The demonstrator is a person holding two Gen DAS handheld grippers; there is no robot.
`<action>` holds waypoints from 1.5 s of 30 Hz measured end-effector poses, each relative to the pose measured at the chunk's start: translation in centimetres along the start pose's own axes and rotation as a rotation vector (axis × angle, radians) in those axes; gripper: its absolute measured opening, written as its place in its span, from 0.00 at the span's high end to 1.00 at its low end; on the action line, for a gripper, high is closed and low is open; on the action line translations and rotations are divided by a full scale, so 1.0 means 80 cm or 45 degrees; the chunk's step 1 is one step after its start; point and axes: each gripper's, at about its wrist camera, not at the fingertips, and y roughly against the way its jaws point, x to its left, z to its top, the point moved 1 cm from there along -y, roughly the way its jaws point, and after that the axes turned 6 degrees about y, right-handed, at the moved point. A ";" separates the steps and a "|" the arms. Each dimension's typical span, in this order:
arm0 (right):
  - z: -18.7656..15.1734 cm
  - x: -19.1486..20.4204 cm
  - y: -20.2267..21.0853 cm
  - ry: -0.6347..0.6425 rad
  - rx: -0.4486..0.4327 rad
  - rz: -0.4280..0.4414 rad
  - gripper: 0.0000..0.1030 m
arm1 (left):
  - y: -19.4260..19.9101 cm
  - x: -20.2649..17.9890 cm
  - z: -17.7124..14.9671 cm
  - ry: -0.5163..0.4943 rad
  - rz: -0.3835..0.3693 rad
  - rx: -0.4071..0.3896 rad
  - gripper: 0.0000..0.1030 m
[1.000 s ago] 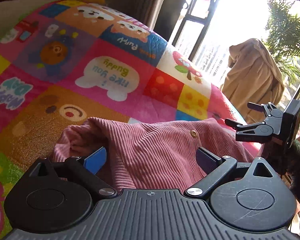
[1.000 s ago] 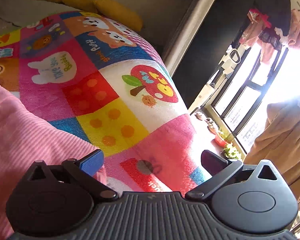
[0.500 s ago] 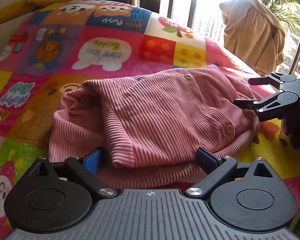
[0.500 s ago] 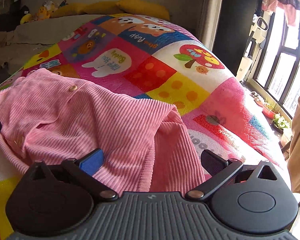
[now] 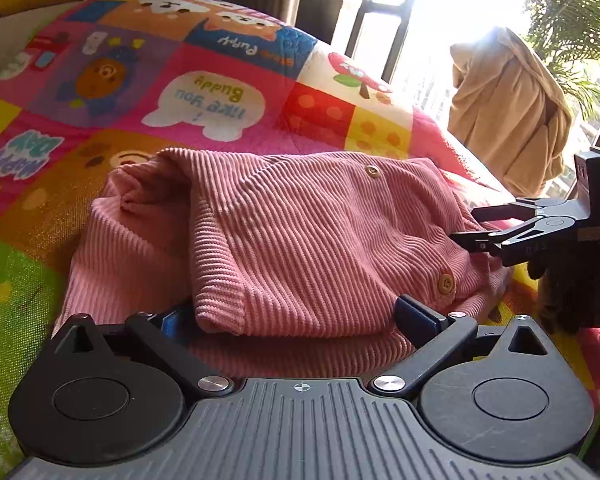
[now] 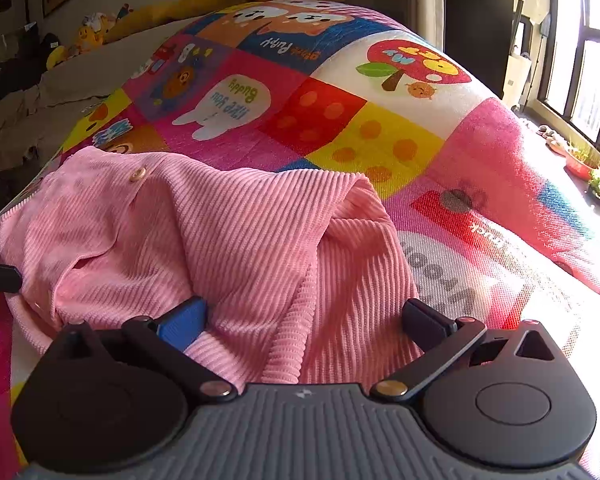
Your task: Fold clothes
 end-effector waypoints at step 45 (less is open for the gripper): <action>-0.013 0.032 0.018 -0.052 0.067 -0.176 0.00 | 0.019 0.010 0.022 0.011 0.349 -0.079 0.01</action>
